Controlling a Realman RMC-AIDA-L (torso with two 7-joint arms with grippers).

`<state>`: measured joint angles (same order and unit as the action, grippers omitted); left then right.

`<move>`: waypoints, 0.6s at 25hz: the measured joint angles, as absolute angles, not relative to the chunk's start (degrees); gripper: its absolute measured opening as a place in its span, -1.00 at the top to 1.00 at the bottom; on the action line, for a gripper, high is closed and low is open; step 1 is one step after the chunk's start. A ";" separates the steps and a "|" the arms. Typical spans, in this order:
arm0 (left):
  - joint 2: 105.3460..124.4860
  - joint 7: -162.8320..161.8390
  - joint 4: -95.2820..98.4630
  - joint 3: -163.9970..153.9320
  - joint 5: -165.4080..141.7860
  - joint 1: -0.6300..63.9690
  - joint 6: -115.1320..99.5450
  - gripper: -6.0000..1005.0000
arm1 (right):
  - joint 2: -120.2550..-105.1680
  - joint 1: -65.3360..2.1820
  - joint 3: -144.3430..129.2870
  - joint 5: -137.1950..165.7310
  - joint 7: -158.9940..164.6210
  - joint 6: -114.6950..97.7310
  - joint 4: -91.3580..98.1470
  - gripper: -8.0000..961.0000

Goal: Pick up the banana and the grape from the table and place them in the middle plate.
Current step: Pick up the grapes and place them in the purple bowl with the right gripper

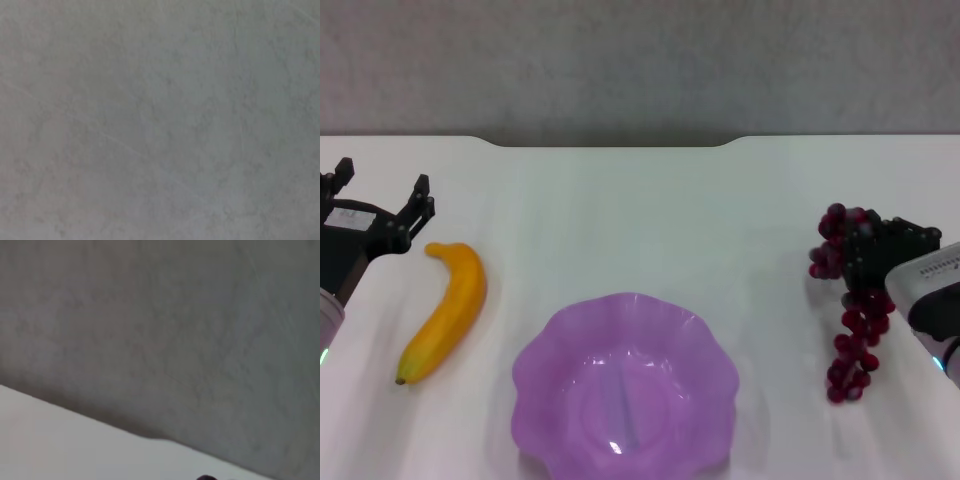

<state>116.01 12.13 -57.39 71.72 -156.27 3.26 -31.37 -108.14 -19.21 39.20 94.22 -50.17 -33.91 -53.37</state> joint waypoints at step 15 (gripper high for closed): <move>116.01 12.13 -57.39 71.72 -156.27 3.58 -31.37 -0.75 | -112.76 -16.90 39.09 94.11 -78.10 -32.66 -67.87 0.58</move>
<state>116.01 12.13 -57.39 71.72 -156.27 3.58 -31.37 -112.76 -16.90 39.09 94.12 -78.10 -32.66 -67.87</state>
